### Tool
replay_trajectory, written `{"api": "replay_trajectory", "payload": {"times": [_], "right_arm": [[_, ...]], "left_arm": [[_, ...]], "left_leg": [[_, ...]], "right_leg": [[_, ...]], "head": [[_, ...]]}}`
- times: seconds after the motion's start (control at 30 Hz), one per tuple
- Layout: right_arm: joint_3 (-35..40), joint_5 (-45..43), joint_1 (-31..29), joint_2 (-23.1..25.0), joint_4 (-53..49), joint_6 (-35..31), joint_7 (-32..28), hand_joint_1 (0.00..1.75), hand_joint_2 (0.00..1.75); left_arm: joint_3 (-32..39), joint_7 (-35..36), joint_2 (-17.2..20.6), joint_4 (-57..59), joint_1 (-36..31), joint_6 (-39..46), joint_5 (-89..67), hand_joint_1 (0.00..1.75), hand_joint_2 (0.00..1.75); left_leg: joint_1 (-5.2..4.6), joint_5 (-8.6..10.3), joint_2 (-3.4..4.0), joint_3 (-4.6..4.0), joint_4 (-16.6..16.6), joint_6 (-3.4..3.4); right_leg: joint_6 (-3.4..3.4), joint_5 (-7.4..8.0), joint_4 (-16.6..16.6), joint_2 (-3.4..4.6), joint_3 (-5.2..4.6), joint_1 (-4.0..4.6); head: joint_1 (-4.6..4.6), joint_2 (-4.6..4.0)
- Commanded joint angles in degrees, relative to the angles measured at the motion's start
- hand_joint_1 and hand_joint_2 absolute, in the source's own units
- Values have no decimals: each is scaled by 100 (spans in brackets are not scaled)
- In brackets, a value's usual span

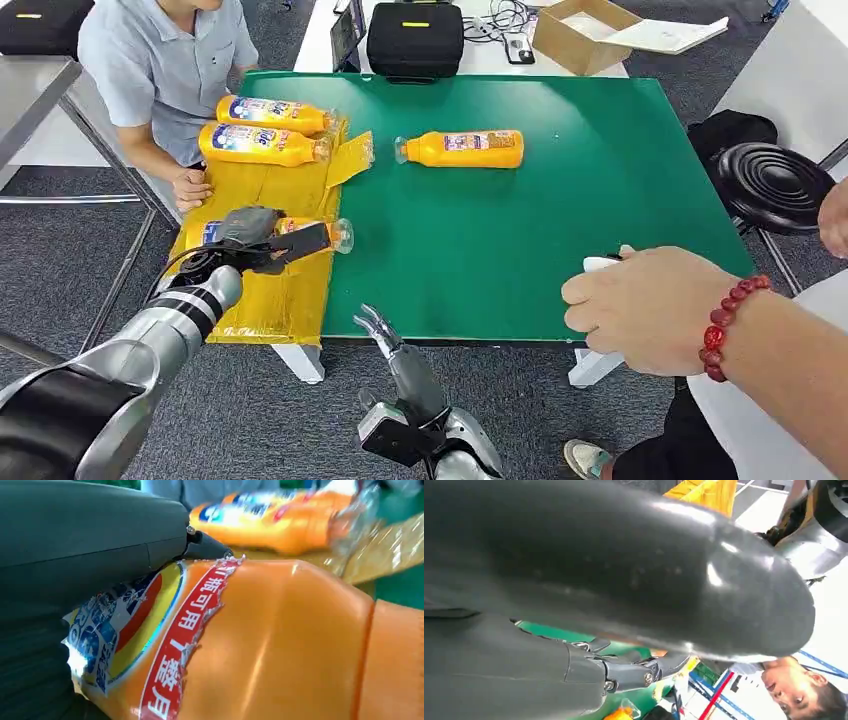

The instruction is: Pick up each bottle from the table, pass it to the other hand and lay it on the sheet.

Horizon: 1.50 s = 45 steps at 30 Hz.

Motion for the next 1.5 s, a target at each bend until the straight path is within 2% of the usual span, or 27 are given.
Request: {"api": "replay_trajectory", "payload": {"times": [0.03,0.07,0.1,0.13,0.27,0.33,0.4,0.47,0.53,0.8,0.9,0.93,1.1,1.5], "right_arm": [[65,-68,-167,18,346,-9,2,0,0],[56,-77,-166,20,360,-4,2,0,0],[47,-86,-164,22,373,6,2,0,0],[21,-77,-168,38,436,-2,2,0,0],[-37,-97,-176,58,453,-44,2,0,0],[-51,-92,-189,70,502,-45,2,0,0],[-68,-94,-204,78,565,-36,2,0,0],[-80,-94,-209,65,577,-52,2,0,0],[-84,-84,-214,62,585,-83,2,0,0],[-89,-94,-201,61,591,-140,2,0,0],[-84,-114,-179,47,587,-151,2,0,0],[-66,-116,-160,22,561,-174,2,0,0],[-72,-166,-109,-66,413,-209,2,0,0],[-93,-163,-8,-110,330,-287,2,0,0]], "left_arm": [[231,115,-111,541,-69,-143,143,162,175],[255,104,-127,552,-22,-155,168,147,175],[298,70,-139,546,9,-178,210,51,175],[221,4,-153,563,47,-421,148,2,175],[219,123,-168,587,284,-653,125,2,175],[344,141,-161,605,381,-704,240,2,175],[431,130,-160,600,412,-718,320,10,175],[448,131,-187,585,419,-646,313,10,175],[508,102,-220,557,430,-579,356,0,175],[846,-277,-297,481,537,-617,699,0,175],[1150,-753,-318,372,557,-897,1091,0,175],[1200,-1194,-314,199,590,-851,1191,0,175],[1506,-2151,-306,-495,607,-720,1718,0,175],[1829,-2688,-163,-1896,1069,-559,2482,0,175]], "left_leg": [[2,-8,1,24,-4,-3],[3,-15,6,39,-5,-4],[3,-13,7,32,-3,-3],[0,-9,6,30,-7,-2],[1,-16,5,47,-8,-3],[-2,-7,6,28,-9,-1],[1,-13,9,43,-8,-3],[-5,-3,3,22,-9,-1],[-4,-5,2,34,-11,-2],[-5,-2,1,41,-10,-1],[-3,-6,1,57,-13,-2],[-3,-5,1,54,-11,-1],[1,-5,-10,55,-5,-2],[1,-8,2,40,-3,-3]], "right_leg": [[-7,-8,-4,0,24,3],[-10,-13,-4,5,38,4],[-8,-10,-4,6,31,4],[-6,-9,-5,5,28,1],[-9,-15,-7,3,46,2],[-5,-6,-7,6,26,-2],[-9,-11,-8,8,42,2],[-4,-4,-6,6,22,-4],[-6,-5,-7,5,34,-4],[-4,-3,-6,4,40,-5],[-6,-6,-10,4,56,-2],[-5,-5,-9,4,53,-3],[-7,-7,-7,-5,59,1],[-8,-8,-2,2,38,3]], "head": [[0,0],[0,0],[0,0],[0,0],[0,0],[0,0],[0,0],[0,0],[0,0],[0,0],[-2,0],[-2,0],[-2,0],[-2,0]]}}
